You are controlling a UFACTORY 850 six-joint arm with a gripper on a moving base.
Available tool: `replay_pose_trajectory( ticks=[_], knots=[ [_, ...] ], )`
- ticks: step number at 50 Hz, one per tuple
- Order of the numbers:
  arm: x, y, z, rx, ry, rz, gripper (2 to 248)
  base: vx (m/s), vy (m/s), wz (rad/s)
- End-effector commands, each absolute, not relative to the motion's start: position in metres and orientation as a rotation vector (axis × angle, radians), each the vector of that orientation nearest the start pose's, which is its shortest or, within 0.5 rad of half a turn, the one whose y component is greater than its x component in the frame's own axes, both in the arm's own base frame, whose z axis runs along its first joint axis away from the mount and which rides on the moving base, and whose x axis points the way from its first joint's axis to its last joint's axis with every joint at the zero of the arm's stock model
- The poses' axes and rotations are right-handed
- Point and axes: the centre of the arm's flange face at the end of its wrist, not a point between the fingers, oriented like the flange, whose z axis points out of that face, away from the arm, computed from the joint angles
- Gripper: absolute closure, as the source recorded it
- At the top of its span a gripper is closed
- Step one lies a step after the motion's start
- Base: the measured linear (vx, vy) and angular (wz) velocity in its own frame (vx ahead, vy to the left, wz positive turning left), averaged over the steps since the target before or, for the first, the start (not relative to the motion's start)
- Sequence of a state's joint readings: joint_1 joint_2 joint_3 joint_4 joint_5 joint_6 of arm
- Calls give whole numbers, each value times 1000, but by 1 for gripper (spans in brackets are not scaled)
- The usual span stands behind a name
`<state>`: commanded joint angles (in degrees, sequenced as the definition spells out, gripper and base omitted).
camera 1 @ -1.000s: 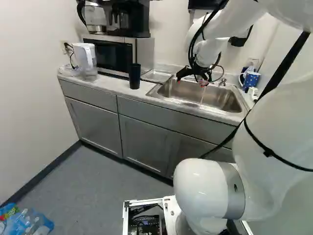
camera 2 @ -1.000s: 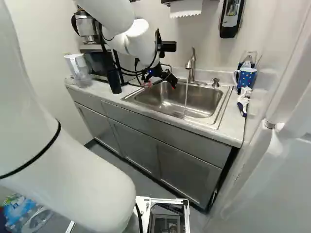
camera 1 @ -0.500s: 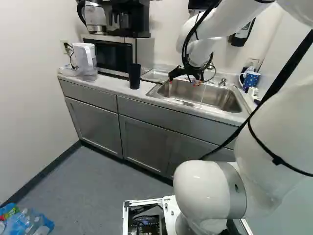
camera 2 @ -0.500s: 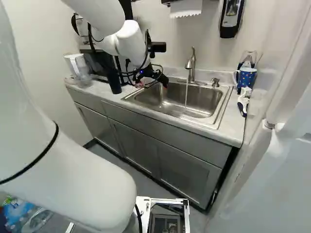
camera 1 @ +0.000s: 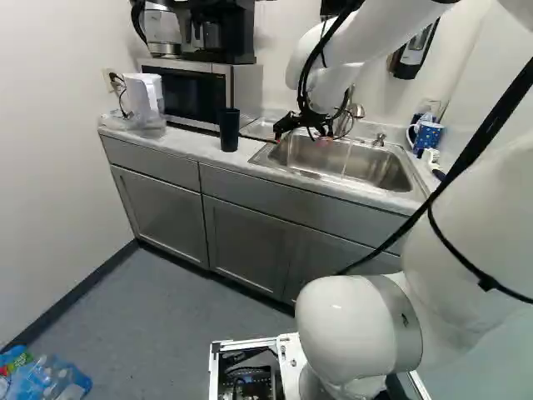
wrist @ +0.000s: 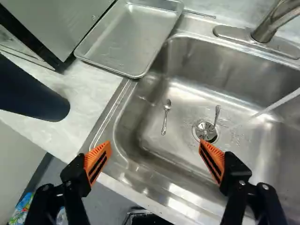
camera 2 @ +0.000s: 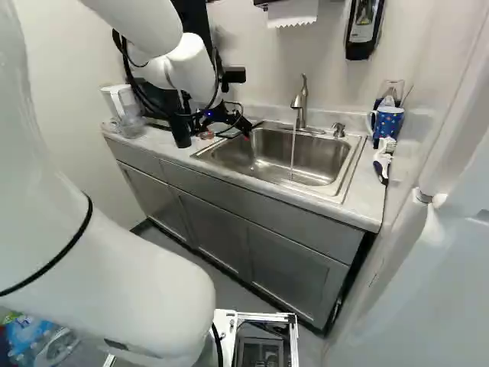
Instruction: Rinse the cup and place it in the tray
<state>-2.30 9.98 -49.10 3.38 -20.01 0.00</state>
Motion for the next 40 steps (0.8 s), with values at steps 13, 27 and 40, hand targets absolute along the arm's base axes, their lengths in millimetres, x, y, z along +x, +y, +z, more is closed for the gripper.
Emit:
replay_pose_trajectory(
  ticks=[13, 27, 40],
  knots=[
    [431, 5, 588, -2922, 58, -1037, 3, 0, 0, 0],
    [432, 28, 588, -2907, -18, -1029, 3, 0, 0, 0],
    [433, 49, 588, -2892, -88, -1020, 3, 0, 0, 0]
  ],
)
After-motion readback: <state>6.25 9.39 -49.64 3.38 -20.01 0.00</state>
